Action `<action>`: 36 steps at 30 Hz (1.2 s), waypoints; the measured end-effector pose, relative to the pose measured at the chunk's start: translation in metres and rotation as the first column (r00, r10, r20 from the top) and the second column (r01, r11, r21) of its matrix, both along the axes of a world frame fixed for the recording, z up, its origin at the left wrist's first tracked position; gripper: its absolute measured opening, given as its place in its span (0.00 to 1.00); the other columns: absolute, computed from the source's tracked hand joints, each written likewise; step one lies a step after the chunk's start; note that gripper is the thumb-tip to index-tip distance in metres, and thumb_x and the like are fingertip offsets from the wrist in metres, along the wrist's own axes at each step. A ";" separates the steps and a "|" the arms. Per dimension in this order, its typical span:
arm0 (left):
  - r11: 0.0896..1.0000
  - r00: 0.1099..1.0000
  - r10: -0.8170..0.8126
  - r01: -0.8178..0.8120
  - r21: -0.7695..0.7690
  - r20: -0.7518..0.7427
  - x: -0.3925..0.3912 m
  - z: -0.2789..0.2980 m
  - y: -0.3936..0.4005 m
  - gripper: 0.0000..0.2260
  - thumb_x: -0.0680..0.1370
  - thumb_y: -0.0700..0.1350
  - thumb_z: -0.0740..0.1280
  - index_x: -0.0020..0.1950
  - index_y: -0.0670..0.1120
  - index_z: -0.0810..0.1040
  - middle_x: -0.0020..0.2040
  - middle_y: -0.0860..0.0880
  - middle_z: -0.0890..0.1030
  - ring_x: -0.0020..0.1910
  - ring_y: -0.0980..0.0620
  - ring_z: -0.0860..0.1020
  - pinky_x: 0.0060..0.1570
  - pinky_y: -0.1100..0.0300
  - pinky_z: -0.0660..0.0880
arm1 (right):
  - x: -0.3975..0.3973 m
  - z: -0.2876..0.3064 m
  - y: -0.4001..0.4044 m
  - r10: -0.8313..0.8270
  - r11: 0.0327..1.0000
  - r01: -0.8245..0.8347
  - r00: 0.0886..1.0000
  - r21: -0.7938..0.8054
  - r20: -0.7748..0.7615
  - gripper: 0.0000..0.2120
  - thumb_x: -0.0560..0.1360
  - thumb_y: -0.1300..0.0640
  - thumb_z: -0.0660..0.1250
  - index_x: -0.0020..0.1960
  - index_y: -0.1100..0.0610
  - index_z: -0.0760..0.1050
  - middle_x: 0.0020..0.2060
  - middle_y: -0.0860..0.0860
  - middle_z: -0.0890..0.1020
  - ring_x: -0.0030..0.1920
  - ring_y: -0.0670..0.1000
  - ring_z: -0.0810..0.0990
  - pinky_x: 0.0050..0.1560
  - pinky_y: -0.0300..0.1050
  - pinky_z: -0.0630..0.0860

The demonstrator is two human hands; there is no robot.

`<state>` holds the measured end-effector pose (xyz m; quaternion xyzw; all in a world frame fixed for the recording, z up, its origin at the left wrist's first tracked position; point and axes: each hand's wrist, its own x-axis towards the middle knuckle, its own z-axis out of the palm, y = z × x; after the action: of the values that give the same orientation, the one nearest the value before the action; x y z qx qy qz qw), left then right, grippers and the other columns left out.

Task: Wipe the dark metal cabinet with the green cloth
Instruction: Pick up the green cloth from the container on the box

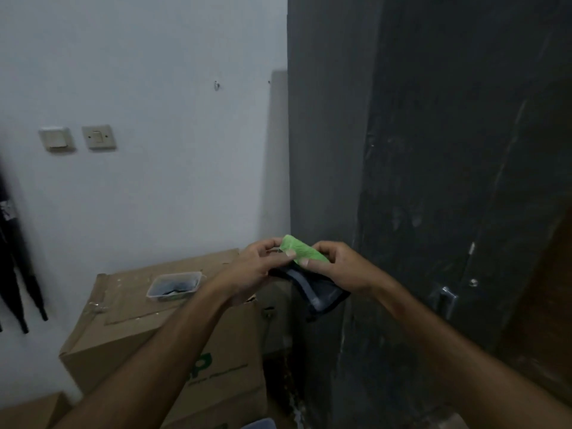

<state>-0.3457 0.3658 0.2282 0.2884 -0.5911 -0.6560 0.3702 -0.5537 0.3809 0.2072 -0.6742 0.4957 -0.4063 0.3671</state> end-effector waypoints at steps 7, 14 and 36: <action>0.987 0.998 -0.004 0.015 -0.159 0.069 -0.050 0.038 0.014 0.19 0.77 0.26 0.63 0.67 0.39 0.73 0.56 0.43 0.80 0.55 0.48 0.80 0.56 0.59 0.79 | -0.047 0.041 0.029 -0.024 0.991 0.017 0.998 -0.133 -0.054 0.15 0.70 0.47 0.77 0.51 0.49 0.75 0.43 0.48 0.82 0.42 0.42 0.80 0.43 0.43 0.77; 0.853 0.982 0.179 -0.127 -0.506 0.055 -0.131 0.080 0.008 0.15 0.75 0.29 0.70 0.61 0.35 0.76 0.52 0.41 0.82 0.50 0.47 0.82 0.53 0.54 0.81 | -0.117 0.094 0.034 -0.051 0.925 -0.014 0.986 -0.381 -0.160 0.17 0.74 0.56 0.73 0.60 0.45 0.73 0.53 0.49 0.80 0.51 0.53 0.81 0.52 0.54 0.79; -0.122 0.667 0.638 -0.404 -0.906 -0.384 -0.267 0.280 -0.049 0.05 0.80 0.42 0.67 0.55 0.45 0.79 0.46 0.52 0.80 0.43 0.59 0.77 0.41 0.70 0.73 | -0.255 0.349 -0.042 -0.339 0.354 -0.052 0.923 -0.934 -0.180 0.17 0.78 0.39 0.63 0.59 0.47 0.80 0.46 0.44 0.85 0.44 0.44 0.83 0.44 0.51 0.81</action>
<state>-0.6125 0.3165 0.5084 0.2494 -0.7239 0.1188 0.6322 -0.8086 0.3387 0.5561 -0.7747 0.2947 -0.5202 -0.2059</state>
